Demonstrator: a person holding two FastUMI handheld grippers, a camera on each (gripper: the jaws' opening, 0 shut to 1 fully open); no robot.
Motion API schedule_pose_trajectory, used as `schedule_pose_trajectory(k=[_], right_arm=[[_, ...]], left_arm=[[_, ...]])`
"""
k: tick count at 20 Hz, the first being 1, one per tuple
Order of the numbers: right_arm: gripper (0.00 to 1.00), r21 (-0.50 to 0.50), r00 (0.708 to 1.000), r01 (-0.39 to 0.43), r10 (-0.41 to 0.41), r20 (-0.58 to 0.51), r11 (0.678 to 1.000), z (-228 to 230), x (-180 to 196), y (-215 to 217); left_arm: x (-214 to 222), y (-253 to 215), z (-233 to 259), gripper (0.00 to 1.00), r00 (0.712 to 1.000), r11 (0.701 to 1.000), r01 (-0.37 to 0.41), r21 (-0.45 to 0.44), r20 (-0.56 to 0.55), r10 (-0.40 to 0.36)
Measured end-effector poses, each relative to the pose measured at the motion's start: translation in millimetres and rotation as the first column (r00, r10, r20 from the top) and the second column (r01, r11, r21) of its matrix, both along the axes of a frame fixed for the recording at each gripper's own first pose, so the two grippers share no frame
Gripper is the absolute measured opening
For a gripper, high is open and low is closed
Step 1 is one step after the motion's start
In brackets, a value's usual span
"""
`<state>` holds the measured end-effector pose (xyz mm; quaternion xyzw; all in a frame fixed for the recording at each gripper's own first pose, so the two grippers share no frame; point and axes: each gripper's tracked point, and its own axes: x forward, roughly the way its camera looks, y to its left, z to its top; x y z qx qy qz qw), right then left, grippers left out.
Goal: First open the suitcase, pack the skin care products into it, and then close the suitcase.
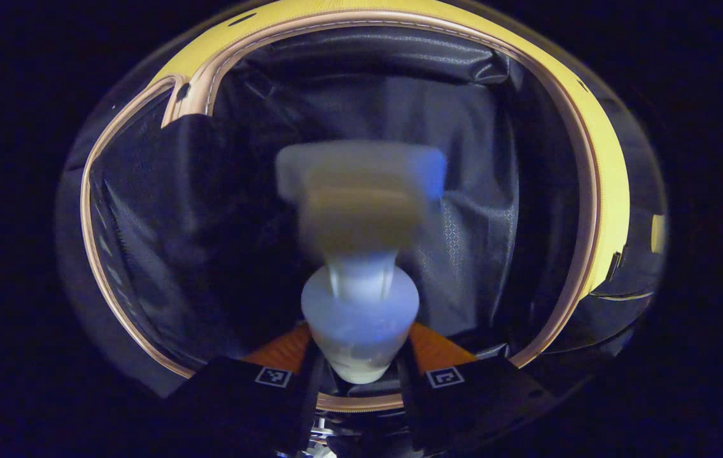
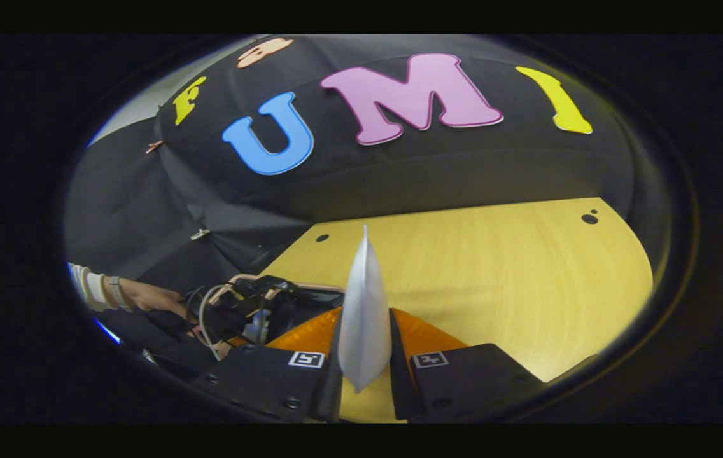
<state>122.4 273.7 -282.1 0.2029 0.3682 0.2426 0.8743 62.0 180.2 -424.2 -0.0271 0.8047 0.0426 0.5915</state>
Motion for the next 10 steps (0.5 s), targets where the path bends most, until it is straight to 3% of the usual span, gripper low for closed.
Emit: schedule_pose_trajectory(k=[3, 4, 5, 7, 10], right_arm=[[0.35, 0.002, 0.995, -0.075, 0.075, -0.06, 0.997, -4.7, -18.2, 35.1], [0.35, 0.012, 0.99, -0.101, 0.102, -0.095, 0.995, -7.9, -22.2, 48.7], [0.35, 0.036, 0.983, -0.121, 0.124, -0.134, 0.992, -13.2, -28.7, 65.0], [0.35, 0.087, 0.954, -0.164, 0.18, -0.241, 0.983, -24.9, -43.2, 103.8], [0.35, 0.061, 0.885, -0.247, 0.251, -0.392, 0.967, -59.8, -76.0, 154.9]], left_arm=[[2.8, -6.3, 7.9, 0.69, 0.998, 0.999, 0.015, -0.037, 0.055, -0.013], [9.5, -6.8, 16.7, 0.82, 0.994, 0.999, 0.036, -0.035, 0.102, -0.032], [19.6, -4.8, 26.3, 0.88, 0.983, 0.998, 0.067, -0.02, 0.17, -0.063], [42.6, 3.3, 54.6, 0.94, 0.93, 0.993, 0.119, 0.007, 0.348, -0.114], [60.8, 14.5, 105.8, 0.96, 0.821, 0.994, 0.107, -0.032, 0.567, -0.07]])
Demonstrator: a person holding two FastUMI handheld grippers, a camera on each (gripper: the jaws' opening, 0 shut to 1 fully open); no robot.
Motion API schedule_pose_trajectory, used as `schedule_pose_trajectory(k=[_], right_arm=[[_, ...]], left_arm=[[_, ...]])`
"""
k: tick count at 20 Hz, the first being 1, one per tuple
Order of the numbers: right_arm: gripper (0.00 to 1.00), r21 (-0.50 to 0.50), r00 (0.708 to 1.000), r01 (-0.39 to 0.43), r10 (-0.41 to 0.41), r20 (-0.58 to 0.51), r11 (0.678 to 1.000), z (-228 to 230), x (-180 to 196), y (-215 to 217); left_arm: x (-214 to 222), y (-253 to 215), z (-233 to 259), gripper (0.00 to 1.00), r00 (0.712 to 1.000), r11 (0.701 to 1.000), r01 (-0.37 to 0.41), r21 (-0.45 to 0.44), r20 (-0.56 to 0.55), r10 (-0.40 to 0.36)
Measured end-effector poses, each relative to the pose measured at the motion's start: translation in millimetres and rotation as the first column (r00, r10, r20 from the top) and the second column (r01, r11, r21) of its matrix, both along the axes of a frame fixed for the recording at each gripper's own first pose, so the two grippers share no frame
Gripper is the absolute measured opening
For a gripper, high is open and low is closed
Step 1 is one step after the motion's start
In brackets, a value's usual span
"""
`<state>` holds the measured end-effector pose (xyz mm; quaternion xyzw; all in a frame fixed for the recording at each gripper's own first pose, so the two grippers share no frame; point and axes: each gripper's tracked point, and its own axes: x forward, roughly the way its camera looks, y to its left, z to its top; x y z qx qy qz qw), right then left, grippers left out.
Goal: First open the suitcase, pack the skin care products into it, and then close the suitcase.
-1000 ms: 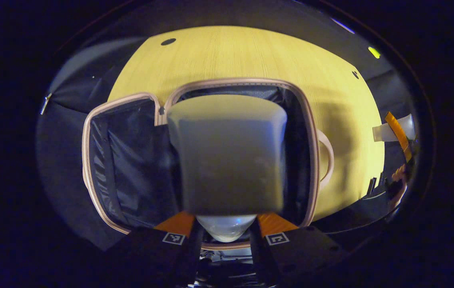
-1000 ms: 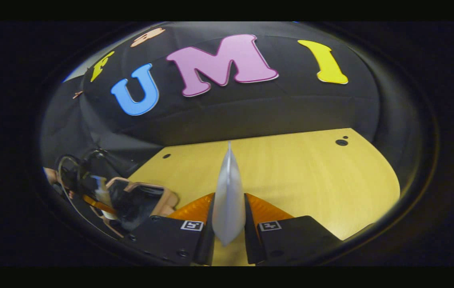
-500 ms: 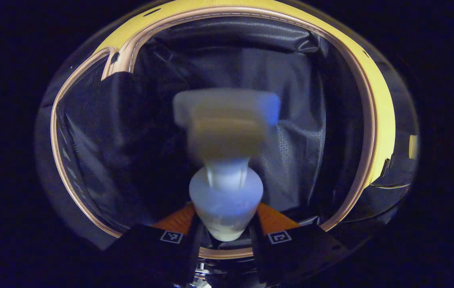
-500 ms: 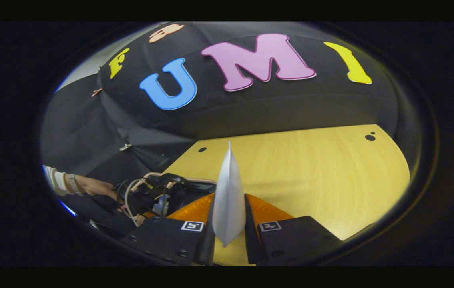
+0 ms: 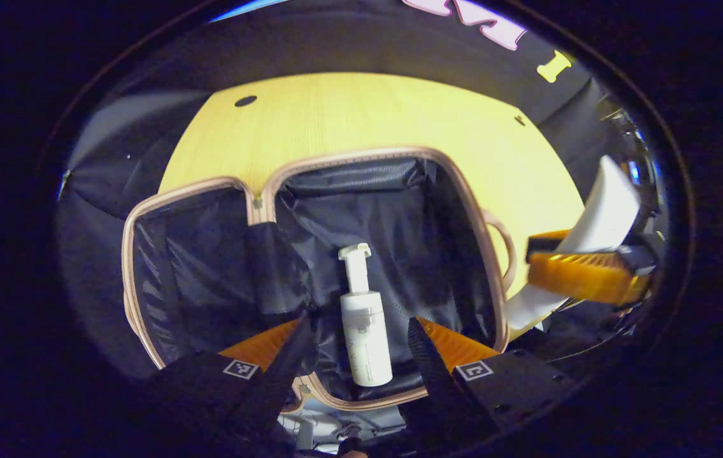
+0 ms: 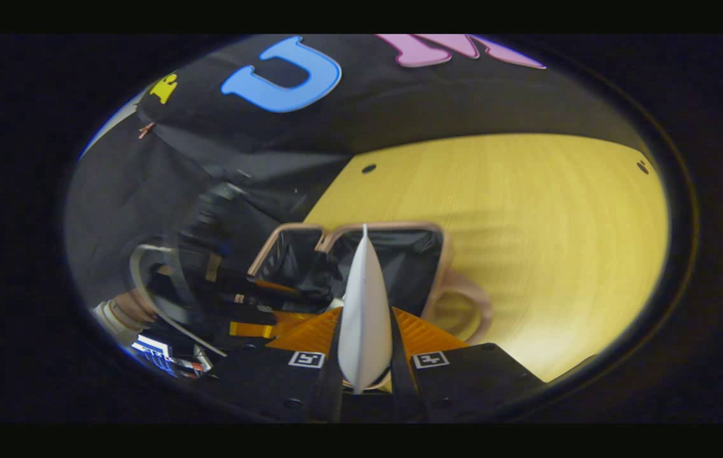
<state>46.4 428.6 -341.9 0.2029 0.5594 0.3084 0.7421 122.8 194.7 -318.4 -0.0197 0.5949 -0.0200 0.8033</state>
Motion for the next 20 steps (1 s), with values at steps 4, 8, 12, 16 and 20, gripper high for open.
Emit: schedule_pose_trajectory(k=[4, 8, 12, 16, 20], right_arm=[[0.35, -0.194, 0.971, -0.112, 0.066, -0.231, 0.975, -62.3, -42.1, 29.4], [0.28, -0.34, 0.937, -0.085, -0.041, -0.347, 0.937, -90.6, -50.4, 24.2], [0.43, -0.376, 0.943, -0.04, -0.089, -0.321, 0.926, -82.3, -48.9, 15.9], [0.81, -0.202, 0.982, 0.031, -0.068, -0.177, 0.979, -36.1, -30.9, 29.2], [0.98, -0.05, 0.998, 0.042, -0.044, -0.037, 0.998, 21.5, -16.8, 23.2]], left_arm=[[-31.3, 74.9, 29.1, 0.97, 0.981, 0.985, -0.163, 0.05, 0.116, 0.156], [-59.3, 146.0, 73.1, 0.97, 0.931, 0.953, -0.298, 0.052, 0.236, 0.278], [-91.7, 216.3, 73.7, 0.97, 0.855, 0.88, -0.475, 0.013, 0.243, 0.457], [-98.7, 245.7, 44.9, 0.93, 0.746, 0.778, -0.62, -0.099, 0.231, 0.624], [-87.3, 298.3, 35.2, 0.97, 0.698, 0.725, -0.678, -0.118, 0.205, 0.686]])
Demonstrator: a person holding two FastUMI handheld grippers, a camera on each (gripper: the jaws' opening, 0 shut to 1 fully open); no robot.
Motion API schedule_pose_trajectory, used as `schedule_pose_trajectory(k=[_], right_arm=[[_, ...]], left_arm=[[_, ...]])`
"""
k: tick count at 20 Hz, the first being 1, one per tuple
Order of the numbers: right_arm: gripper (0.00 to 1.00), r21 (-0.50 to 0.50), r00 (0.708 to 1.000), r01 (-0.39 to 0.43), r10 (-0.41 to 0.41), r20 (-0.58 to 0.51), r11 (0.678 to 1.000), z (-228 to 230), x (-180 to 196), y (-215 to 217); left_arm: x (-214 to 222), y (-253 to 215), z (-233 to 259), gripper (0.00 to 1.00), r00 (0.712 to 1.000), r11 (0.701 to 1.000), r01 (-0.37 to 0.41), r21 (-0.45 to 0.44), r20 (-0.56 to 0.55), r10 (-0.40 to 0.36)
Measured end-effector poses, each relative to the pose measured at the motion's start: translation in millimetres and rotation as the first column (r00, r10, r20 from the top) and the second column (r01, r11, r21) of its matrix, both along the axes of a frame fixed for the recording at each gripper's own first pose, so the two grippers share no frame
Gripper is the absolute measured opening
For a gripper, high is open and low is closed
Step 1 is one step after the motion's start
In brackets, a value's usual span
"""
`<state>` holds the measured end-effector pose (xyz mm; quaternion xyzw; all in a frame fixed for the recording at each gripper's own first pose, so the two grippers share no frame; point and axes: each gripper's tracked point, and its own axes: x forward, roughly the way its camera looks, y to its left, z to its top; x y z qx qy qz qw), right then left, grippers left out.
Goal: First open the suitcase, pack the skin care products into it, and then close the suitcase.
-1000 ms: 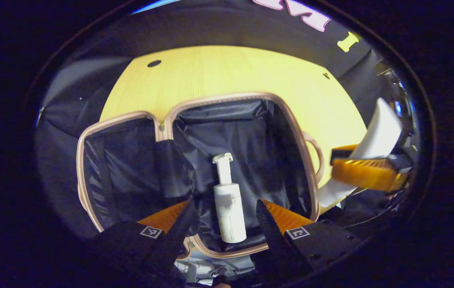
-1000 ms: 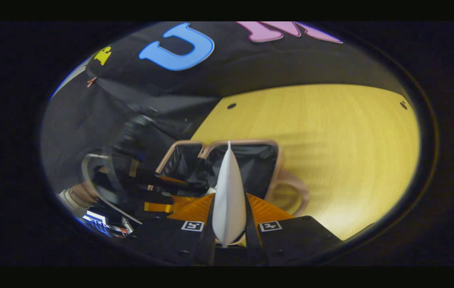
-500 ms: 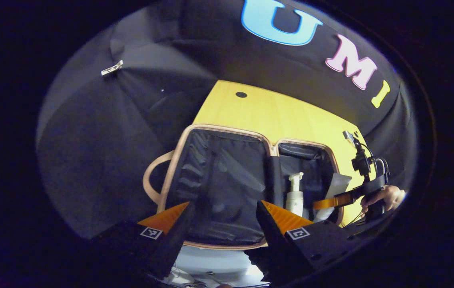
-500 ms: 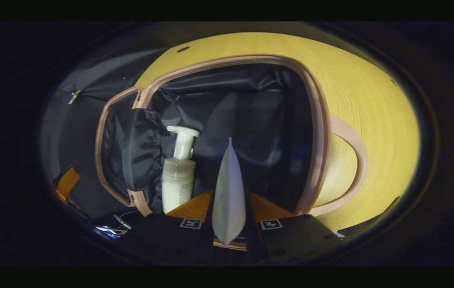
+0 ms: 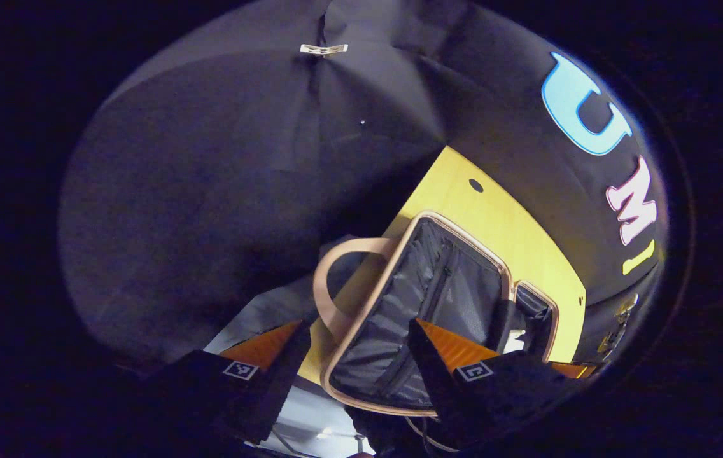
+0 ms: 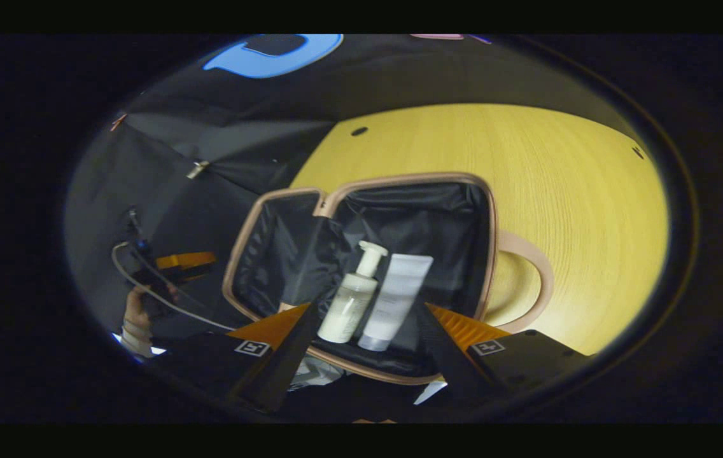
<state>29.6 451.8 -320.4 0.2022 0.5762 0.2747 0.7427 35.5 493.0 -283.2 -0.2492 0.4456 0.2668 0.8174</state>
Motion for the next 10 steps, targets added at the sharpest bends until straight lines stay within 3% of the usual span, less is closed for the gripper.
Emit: schedule_pose_trajectory(k=[2, 4, 10], right_arm=[[0.97, 0.022, 0.999, 0.026, -0.026, 0.026, 0.999, 14.3, 4.4, -10.4], [0.97, 0.04, 0.997, 0.065, -0.067, 0.036, 0.997, 26.9, 9.5, -20.8], [0.98, -0.005, 0.987, 0.142, -0.141, 0.074, 0.99, 31.4, 22.1, -58.5]], left_arm=[[11.2, 23.6, -13.3, 0.92, 0.999, 0.998, -0.052, -0.019, -0.014, 0.052], [21.1, 43.7, -28.2, 0.97, 0.995, 0.994, -0.095, -0.051, -0.026, 0.094], [13.5, 65.2, -94.5, 0.97, 0.968, 0.991, -0.113, -0.077, -0.234, 0.092]])
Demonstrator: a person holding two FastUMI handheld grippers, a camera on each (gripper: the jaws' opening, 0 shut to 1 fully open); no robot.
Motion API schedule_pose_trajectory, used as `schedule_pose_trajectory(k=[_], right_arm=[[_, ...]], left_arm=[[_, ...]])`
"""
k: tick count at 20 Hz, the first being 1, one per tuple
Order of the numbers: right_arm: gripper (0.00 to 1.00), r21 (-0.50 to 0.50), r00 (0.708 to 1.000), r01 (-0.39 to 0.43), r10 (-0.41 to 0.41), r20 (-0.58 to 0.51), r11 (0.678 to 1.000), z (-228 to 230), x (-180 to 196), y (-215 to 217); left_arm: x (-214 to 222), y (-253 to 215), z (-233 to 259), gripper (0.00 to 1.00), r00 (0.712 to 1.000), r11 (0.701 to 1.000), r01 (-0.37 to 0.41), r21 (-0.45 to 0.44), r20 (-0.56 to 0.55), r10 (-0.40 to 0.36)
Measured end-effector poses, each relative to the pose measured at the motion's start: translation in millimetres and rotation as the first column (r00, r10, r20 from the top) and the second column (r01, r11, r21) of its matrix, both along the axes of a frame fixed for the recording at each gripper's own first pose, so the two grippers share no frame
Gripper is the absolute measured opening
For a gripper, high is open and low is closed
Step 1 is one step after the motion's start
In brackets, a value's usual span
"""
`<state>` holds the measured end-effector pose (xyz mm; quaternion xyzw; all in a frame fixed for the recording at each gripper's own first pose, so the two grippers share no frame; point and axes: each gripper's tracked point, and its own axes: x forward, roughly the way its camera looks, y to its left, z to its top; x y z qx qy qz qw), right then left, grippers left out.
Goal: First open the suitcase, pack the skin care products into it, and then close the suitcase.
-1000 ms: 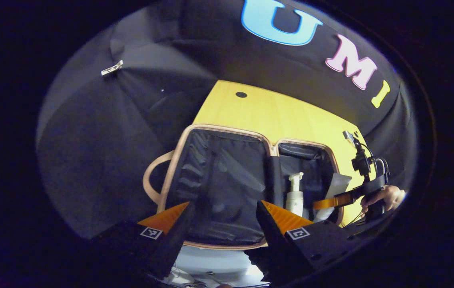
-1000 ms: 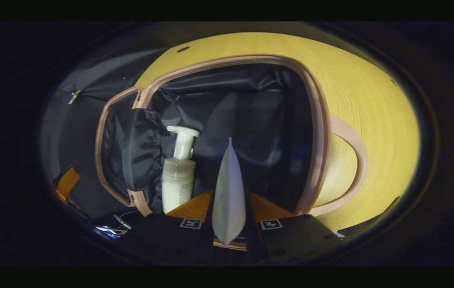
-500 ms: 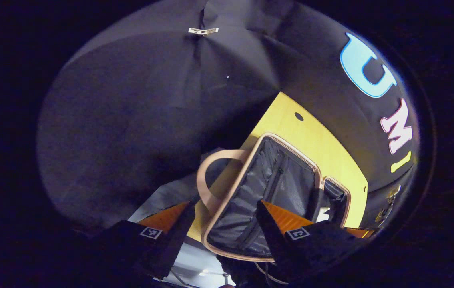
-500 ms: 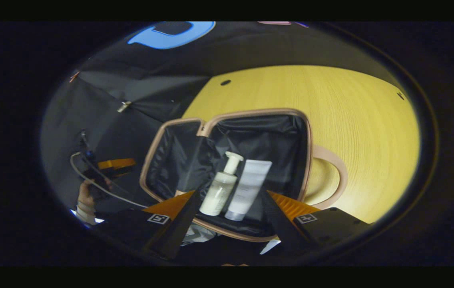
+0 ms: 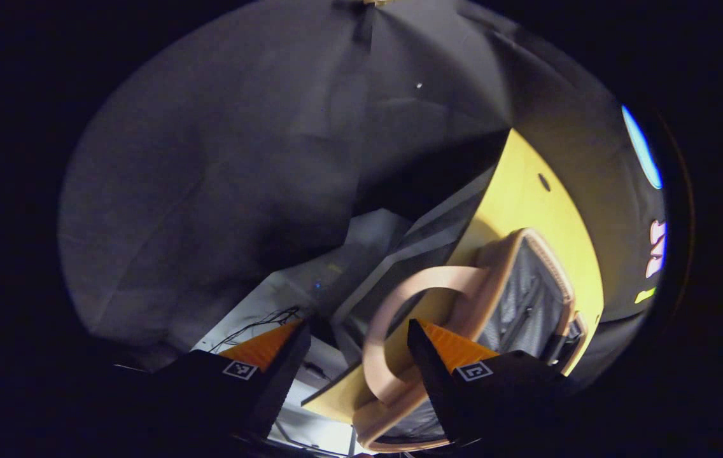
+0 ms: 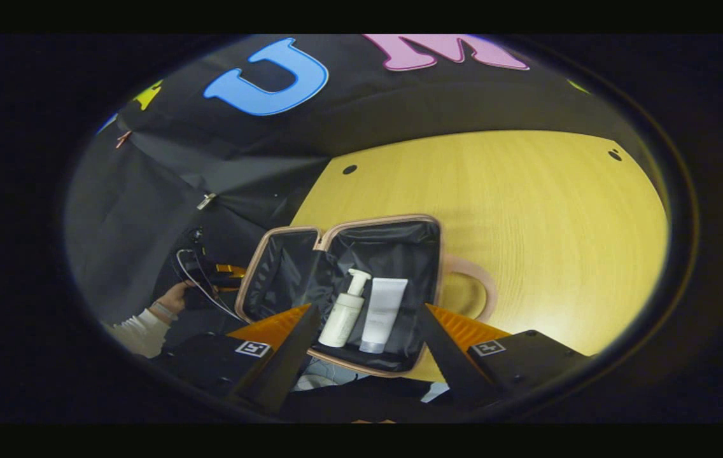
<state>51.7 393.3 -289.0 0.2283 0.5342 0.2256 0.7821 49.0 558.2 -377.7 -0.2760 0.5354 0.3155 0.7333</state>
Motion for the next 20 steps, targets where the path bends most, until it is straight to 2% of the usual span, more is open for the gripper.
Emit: schedule_pose_trajectory(k=[2, 3, 4, 5, 7, 10, 12, 13, 14, 15, 17, 20], right_arm=[[0.97, -0.014, 1.0, 0.011, -0.011, -0.01, 1.0, -5.1, -5.1, -2.0], [0.98, -0.023, 1.0, 0.014, -0.014, -0.015, 1.0, -6.7, -7.5, -4.5], [0.97, -0.024, 1.0, 0.014, -0.015, -0.019, 1.0, -6.9, -8.4, -5.7], [0.97, -0.024, 1.0, 0.015, -0.016, -0.022, 1.0, -6.5, -10.0, -5.8], [0.98, -0.026, 1.0, 0.015, -0.015, -0.02, 1.0, -7.2, -10.7, -5.8], [0.98, -0.016, 1.0, 0.018, -0.018, -0.018, 1.0, -3.2, -12.0, -5.3], [0.97, -0.003, 1.0, 0.021, -0.021, -0.001, 1.0, 5.4, -12.2, -6.2], [0.97, -0.006, 1.0, 0.02, -0.02, 0.008, 1.0, 6.3, -11.8, -8.7], [0.98, -0.008, 1.0, 0.02, -0.02, 0.017, 1.0, 7.5, -12.2, -9.2], [0.98, -0.004, 0.999, 0.022, -0.022, 0.025, 1.0, 9.6, -11.8, -9.9], [0.97, 0.007, 0.999, 0.028, -0.028, 0.04, 1.0, 14.2, -12.1, -11.3], [0.98, 0.019, 0.997, 0.052, -0.053, 0.064, 0.998, 20.4, -11.4, -16.6]], left_arm=[[-2.7, 1.4, -14.4, 0.96, 0.999, 0.999, -0.036, -0.013, -0.039, 0.035], [0.6, -0.9, -19.1, 0.96, 0.999, 0.998, -0.042, -0.043, -0.016, 0.041], [10.3, -10.6, -19.3, 0.88, 0.998, 0.995, -0.033, -0.095, 0.04, 0.037], [17.1, -19.5, -16.7, 0.66, 0.997, 0.991, -0.016, -0.13, 0.076, 0.026], [24.1, -18.4, -5.4, 0.23, 0.992, 0.995, 0.059, -0.078, 0.114, -0.05], [38.9, -30.5, 31.8, 0.17, 0.969, 0.984, 0.177, 0.009, 0.173, -0.176], [57.3, -51.3, 65.1, 0.17, 0.946, 0.972, 0.228, 0.049, 0.223, -0.233], [62.5, -59.0, 84.6, 0.12, 0.934, 0.965, 0.253, 0.071, 0.242, -0.262], [65.2, -67.2, 105.3, 0.14, 0.92, 0.958, 0.274, 0.088, 0.265, -0.288], [65.4, -80.6, 124.2, 0.1, 0.905, 0.95, 0.301, 0.084, 0.287, -0.312], [72.5, -110.2, 163.8, 0.09, 0.871, 0.937, 0.34, 0.077, 0.35, -0.344], [80.6, -172.0, 223.5, 0.09, 0.792, 0.898, 0.437, 0.058, 0.447, -0.415]])
